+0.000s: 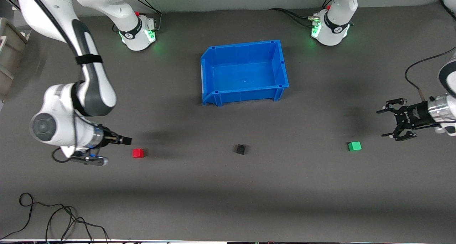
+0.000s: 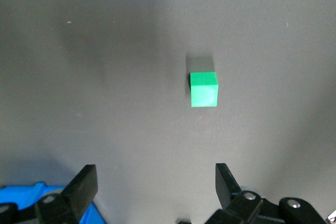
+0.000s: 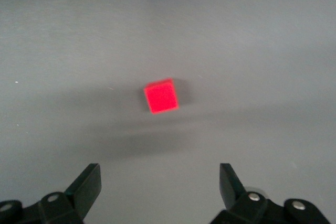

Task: Attach green and red cubes to black cube
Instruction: 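Lower the right gripper over the red cube while the left gripper approaches the green cube, then close the right gripper on the red cube while the left gripper grasps the green cube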

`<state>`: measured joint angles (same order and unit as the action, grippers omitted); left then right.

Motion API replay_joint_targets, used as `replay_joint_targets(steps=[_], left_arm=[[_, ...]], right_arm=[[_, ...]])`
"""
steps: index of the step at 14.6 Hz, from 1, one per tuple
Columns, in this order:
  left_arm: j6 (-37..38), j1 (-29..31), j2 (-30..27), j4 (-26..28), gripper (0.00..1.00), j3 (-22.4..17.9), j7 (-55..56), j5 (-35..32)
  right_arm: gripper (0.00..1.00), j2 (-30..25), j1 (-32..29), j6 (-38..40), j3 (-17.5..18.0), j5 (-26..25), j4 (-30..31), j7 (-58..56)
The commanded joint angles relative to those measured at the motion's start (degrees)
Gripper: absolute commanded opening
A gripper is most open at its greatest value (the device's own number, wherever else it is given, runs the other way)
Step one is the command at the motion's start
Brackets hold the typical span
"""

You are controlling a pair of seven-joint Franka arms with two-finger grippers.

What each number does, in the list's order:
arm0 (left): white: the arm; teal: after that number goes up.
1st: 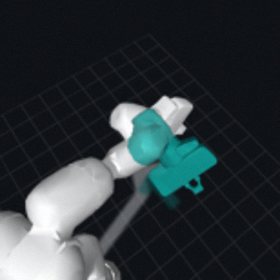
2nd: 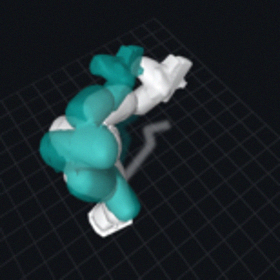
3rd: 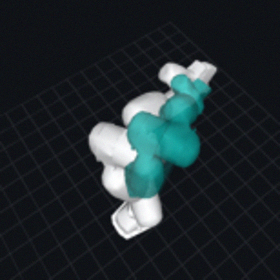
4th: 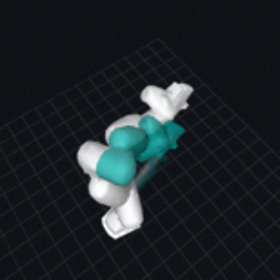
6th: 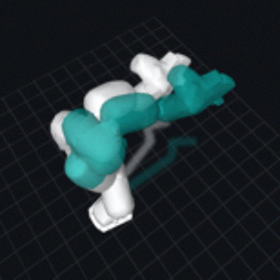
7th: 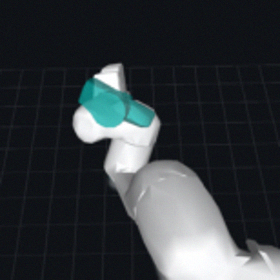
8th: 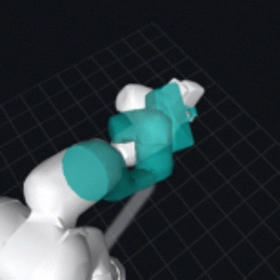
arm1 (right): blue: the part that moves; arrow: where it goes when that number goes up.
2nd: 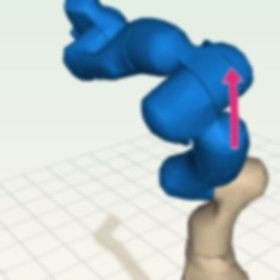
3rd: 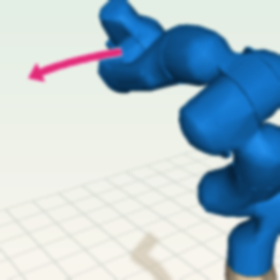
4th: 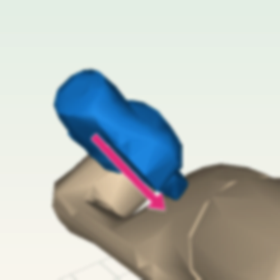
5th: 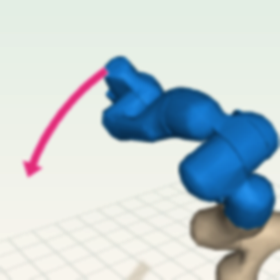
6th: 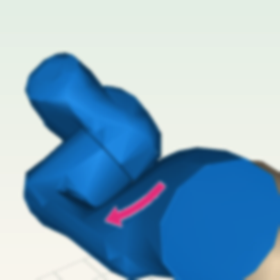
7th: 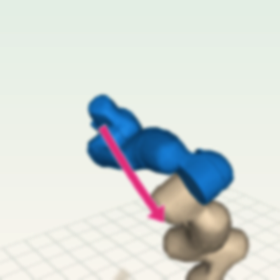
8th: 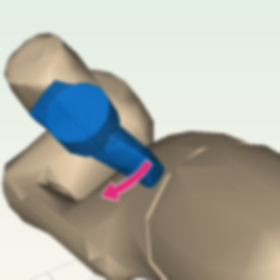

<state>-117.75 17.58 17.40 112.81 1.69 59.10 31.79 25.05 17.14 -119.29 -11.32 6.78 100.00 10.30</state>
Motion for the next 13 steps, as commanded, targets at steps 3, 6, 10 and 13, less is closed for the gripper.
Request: replay_joint_targets(steps=[3, 6, 10, 13], left_arm=[[-9.1, -0.8, 3.0, 4.1, 1.00, 0.1, -6.9, 4.5], [-14.1, -2.3, 5.9, 4.1, 1.00, 0.2, -9.4, 6.3], [-18.9, -5.2, 7.6, 4.6, 1.00, 0.2, -10.3, 10.0], [-18.8, -4.4, 7.4, 4.7, 1.00, 0.1, -10.3, 10.0]], right_arm=[[0.99, -0.9, 1.6, -15.7, -0.5, 0.3, 9.1, -11.5], [0.99, 0.3, 1.3, -19.9, -0.6, 0.4, 10.3, -14.3], [0.95, 3.5, 1.3, -25.5, -0.5, 0.9, 10.2, -14.3], [0.91, 5.2, 1.2, -27.6, -0.5, 1.0, 9.9, -14.2]])
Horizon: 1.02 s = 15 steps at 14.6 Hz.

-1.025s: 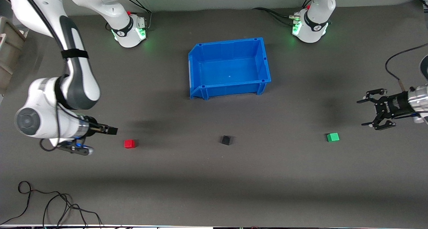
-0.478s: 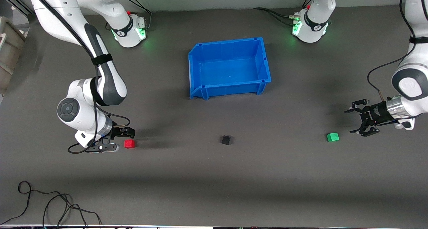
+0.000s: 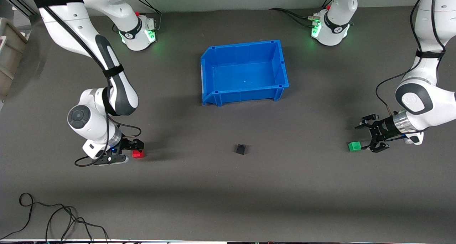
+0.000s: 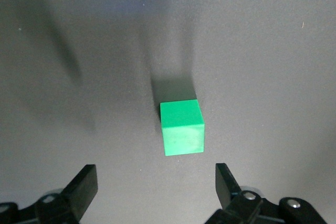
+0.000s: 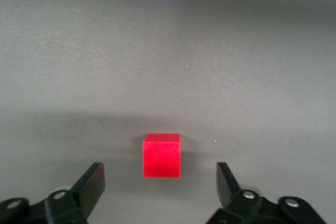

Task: Attach green and red cubes to black cube
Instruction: 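Close the right gripper on the red cube while the left gripper grasps the green cube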

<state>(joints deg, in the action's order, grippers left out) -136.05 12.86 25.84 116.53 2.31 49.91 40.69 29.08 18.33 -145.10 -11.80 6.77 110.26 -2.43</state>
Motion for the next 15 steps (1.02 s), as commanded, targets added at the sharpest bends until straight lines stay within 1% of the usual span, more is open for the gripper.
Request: replay_joint_targets(steps=[1, 3, 4, 6, 8, 10, 12, 15], left_arm=[[-0.6, 0.6, -1.1, 1.0, 1.00, -0.6, -1.1, 1.1], [-1.9, 1.6, -0.7, 1.0, 1.00, -0.6, -1.3, 1.1], [-2.4, 1.6, -0.5, 1.1, 1.00, -0.6, -1.3, 1.1], [-5.4, 1.1, 0.4, 1.5, 1.00, -0.5, -1.4, 1.8], [-7.6, 0.2, 0.6, 2.1, 1.00, -0.5, -2.7, 5.0], [-7.7, -0.2, 1.3, 2.2, 1.00, -0.5, -4.3, 6.6], [-8.6, -0.5, 2.2, 2.1, 1.00, -0.5, -4.4, 6.9], [-8.8, -0.9, 3.3, 1.8, 1.00, -0.4, -4.4, 6.9]], right_arm=[[0.89, 1.3, 0.0, -2.0, -0.1, 1.5, -0.6, -1.4], [0.87, 2.3, 0.0, -2.2, -0.1, 4.8, -1.2, -1.5], [0.87, 3.2, 0.0, -2.2, -0.1, 5.2, -2.1, -1.5], [0.87, 4.0, 0.1, -2.5, -0.1, 5.3, -2.9, -1.5], [0.84, 5.0, 0.1, -3.8, 0.0, 5.3, -2.9, -1.5], [0.83, 6.1, 0.1, -5.2, 0.0, 5.3, -2.9, -1.4], [0.79, 6.3, 0.2, -5.5, 0.0, 5.3, -3.0, -1.4], [0.79, 7.3, 0.3, -6.3, 0.0, 5.4, -3.6, -1.3]])
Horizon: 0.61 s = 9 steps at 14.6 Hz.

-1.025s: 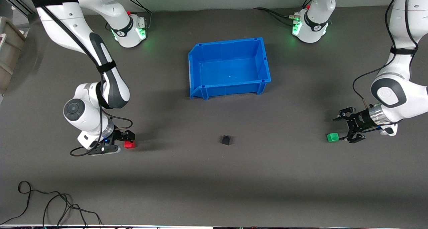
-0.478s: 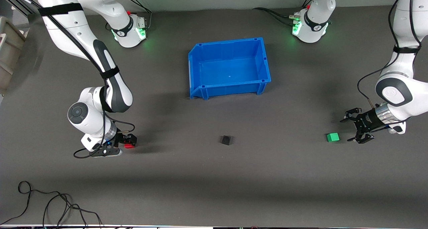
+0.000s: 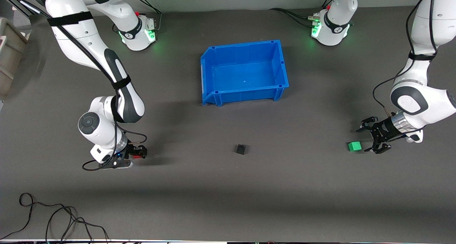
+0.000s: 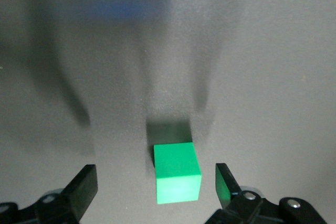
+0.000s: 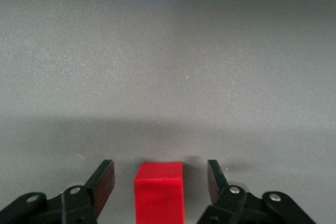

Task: Attach green and red cubes to black cube
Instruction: 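Close the right gripper on the red cube while the left gripper grasps the green cube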

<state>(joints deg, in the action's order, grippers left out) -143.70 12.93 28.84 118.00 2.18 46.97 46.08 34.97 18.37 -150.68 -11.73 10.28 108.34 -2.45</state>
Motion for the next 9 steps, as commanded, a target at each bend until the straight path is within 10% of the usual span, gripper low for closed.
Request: replay_joint_targets(steps=[1, 9], left_arm=[[-1.1, -1.0, 0.5, 0.2, 1.00, -0.2, -1.4, 1.6], [-1.1, -1.1, 2.1, -1.4, 0.93, -0.2, -0.9, 1.6]], right_arm=[[0.79, 1.7, 0.4, -0.8, 0.0, 1.9, -1.7, -1.1], [0.75, 3.5, 0.4, -2.7, 0.4, 3.3, -1.8, -0.8]])
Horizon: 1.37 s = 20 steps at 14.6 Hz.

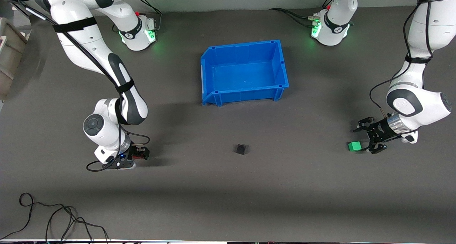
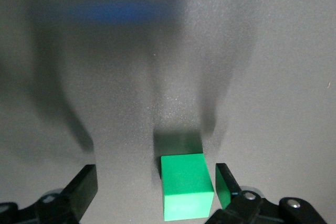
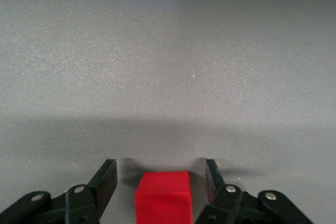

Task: Attach green and red cubes to black cube
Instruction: 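Close the right gripper on the red cube while the left gripper grasps the green cube, then carry the green cube with the left gripper toward the black cube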

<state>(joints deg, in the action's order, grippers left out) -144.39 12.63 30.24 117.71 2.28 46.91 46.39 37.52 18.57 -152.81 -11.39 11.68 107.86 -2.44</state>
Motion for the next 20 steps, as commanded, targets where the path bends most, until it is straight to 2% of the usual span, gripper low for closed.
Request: replay_joint_targets(steps=[1, 2, 3, 4, 6, 10, 15, 17, 20], left_arm=[[-0.4, -0.8, 0.8, -1.3, 0.82, -0.4, -0.8, 1.3], [-0.4, -0.8, 0.9, -1.4, 0.71, -0.4, -0.7, 1.4], [-0.4, -0.8, 0.9, -1.4, 0.69, -0.3, -0.7, 1.4], [-0.4, -0.8, 0.9, -1.4, 0.57, -0.3, -0.7, 1.5], [-0.3, -0.8, 0.9, -1.5, 0.42, -0.1, -0.5, 1.7], [0.7, -0.8, 0.8, -2.2, 0.42, 0.1, 0.6, 1.7], [1.0, -0.7, 0.3, -3.2, 0.41, 0.1, 2.2, 1.7], [3.2, -0.7, 0.3, -3.8, 0.37, 0.1, 2.9, 1.6], [3.4, -0.7, 0.3, -3.7, 0.36, 0.1, 3.0, 1.5]], right_arm=[[0.72, 1.0, 0.2, -0.5, 0.1, 1.9, -1.2, -0.9], [0.70, 1.0, 0.2, -0.6, 0.1, 1.9, -1.3, -0.9], [0.65, 1.0, 0.2, -0.5, 0.1, 1.9, -1.3, -0.8], [0.64, 1.0, 0.2, -0.6, 0.1, 1.9, -1.3, -0.8], [0.60, 1.0, 0.2, -0.5, 0.1, 2.0, -1.2, -0.7], [0.60, 1.0, 0.2, -0.1, 0.1, 5.5, -1.2, -1.2], [0.60, 1.0, 0.2, 0.1, 0.1, 5.5, -1.2, -1.7], [0.53, 1.0, 0.2, 0.1, 0.1, 5.5, -1.2, -1.8], [0.44, 1.2, 0.0, 0.1, 0.1, 5.4, -0.9, -3.4]])
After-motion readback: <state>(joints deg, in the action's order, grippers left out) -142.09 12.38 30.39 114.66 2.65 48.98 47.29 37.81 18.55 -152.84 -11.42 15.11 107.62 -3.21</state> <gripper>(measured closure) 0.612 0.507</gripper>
